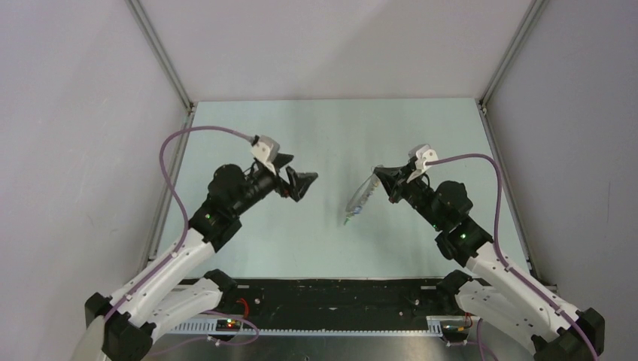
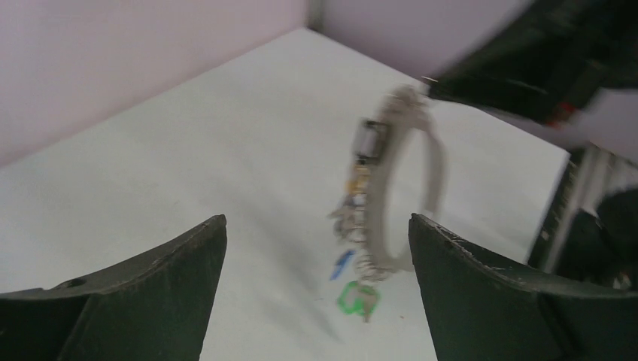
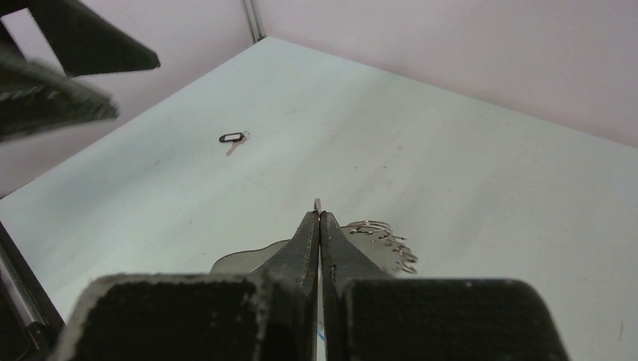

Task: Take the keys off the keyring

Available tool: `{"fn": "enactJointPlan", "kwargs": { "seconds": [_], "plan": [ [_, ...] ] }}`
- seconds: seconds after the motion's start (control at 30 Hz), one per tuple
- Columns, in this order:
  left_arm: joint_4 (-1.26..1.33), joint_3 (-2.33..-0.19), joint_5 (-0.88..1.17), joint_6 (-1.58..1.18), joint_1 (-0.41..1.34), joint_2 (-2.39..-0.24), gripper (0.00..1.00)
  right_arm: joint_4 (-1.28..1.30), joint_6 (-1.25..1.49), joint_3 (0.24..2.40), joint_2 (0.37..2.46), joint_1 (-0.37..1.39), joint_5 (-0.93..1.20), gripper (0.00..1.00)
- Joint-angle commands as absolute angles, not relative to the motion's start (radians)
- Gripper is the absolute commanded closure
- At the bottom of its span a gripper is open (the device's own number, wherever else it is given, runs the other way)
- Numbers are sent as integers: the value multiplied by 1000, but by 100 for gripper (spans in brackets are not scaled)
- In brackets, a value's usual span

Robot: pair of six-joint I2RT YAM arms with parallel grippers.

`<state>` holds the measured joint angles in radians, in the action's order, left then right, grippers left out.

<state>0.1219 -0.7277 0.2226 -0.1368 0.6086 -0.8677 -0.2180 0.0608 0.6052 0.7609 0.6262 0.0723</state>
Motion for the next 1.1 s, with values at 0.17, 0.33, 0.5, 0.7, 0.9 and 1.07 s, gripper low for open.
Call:
{"fn": "enactJointPlan", "kwargs": {
  "seconds": [0.17,0.33,0.5,0.7,0.9,1.07],
  "plan": [
    [237,-671,339,113,763,-817,10,-418,129,768,872,643,162,100],
    [239,-685,343,103,789,-850,12,-435,103,807,915,687,143,100],
    [241,-694,340,84,801,-875,15,-445,74,829,944,742,116,100],
    [243,-694,304,83,804,-879,29,-451,48,866,976,798,110,100],
    [239,-711,287,68,803,-891,59,-438,25,874,962,832,91,100],
    [239,-711,270,62,803,-892,77,-365,5,874,919,833,60,100]
  ]
}}
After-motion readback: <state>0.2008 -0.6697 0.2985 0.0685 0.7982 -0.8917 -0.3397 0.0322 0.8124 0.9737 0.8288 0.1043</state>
